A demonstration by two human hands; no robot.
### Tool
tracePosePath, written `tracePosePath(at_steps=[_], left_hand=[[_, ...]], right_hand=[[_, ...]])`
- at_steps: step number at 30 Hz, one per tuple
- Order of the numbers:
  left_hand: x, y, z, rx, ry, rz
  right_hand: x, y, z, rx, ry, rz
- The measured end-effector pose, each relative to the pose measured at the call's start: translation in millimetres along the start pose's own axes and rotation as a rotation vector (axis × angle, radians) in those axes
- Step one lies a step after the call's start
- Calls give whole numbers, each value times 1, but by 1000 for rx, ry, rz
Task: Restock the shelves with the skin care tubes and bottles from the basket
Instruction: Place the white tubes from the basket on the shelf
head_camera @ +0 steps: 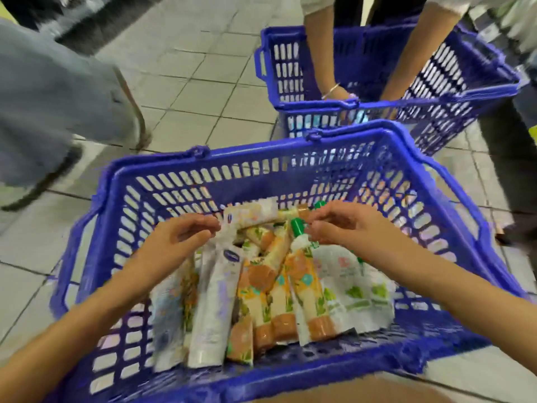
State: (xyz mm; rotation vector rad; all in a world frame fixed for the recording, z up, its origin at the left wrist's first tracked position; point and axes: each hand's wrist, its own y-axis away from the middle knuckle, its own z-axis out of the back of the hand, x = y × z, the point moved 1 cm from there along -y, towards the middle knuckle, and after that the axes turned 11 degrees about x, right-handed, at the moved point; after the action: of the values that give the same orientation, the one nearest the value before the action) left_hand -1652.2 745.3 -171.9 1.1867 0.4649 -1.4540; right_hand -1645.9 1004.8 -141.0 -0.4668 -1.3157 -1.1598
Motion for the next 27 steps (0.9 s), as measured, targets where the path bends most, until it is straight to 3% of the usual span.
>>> tracePosePath(at_steps=[5, 11, 15, 19, 21, 23, 27], left_hand=[[33, 18, 1, -47, 108, 166], [37, -1, 1, -172, 87, 191], [28, -50, 4, -35, -298, 376], [22, -80, -4, 97, -485, 524], [26, -82, -10, 214, -472, 596], [34, -81, -12, 230, -392, 630], [49, -75, -13, -13, -36, 610]], right_hand=[[-7, -40, -39, 121, 107, -38], [-21, -61, -42, 45, 113, -89], [-24, -74, -26, -68, 122, -77], [-23, -90, -23, -183, 360, 2], [-24, -101, -29, -147, 464, 14], [-26, -114, -36, -91, 533, -1], [-30, -136, -46, -77, 680, 0]])
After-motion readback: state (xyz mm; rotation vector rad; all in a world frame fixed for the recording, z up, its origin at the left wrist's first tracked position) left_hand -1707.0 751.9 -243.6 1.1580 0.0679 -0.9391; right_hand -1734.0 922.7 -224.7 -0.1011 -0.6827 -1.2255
